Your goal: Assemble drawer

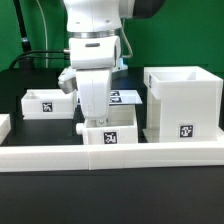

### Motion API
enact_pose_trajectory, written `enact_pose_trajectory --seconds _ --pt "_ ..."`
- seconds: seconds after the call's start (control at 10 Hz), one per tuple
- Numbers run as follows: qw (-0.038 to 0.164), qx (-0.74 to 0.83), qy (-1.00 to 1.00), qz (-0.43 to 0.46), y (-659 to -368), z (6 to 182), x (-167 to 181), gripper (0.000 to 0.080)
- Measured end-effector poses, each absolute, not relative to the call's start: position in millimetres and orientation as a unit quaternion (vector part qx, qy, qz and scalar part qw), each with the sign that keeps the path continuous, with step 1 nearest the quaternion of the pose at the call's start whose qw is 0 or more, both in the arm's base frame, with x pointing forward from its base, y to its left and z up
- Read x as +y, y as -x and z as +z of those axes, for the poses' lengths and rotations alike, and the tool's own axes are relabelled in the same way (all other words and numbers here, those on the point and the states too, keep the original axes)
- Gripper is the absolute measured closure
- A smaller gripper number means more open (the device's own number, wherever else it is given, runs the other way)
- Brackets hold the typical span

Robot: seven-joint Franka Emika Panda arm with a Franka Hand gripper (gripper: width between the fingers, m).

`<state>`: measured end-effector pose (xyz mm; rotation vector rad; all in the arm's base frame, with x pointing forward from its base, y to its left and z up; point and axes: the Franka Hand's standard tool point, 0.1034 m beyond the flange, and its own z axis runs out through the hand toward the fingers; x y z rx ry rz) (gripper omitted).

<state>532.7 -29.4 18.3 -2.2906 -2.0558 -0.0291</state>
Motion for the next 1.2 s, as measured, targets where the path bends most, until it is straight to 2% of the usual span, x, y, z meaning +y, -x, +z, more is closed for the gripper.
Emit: enact_pose_trajectory --seconds 0.2,0.4,1.2 --pt "0.027 -0.673 0.739 -0.016 -531.9 16.5 -21.4 0.0757" --pt "0.005 -0.687 0.726 -0.031 -538.4 18.5 -11.2 0.0757" --pt "0.003 -0.682 0.731 -0.024 -535.5 16.3 -7.9 0.0757"
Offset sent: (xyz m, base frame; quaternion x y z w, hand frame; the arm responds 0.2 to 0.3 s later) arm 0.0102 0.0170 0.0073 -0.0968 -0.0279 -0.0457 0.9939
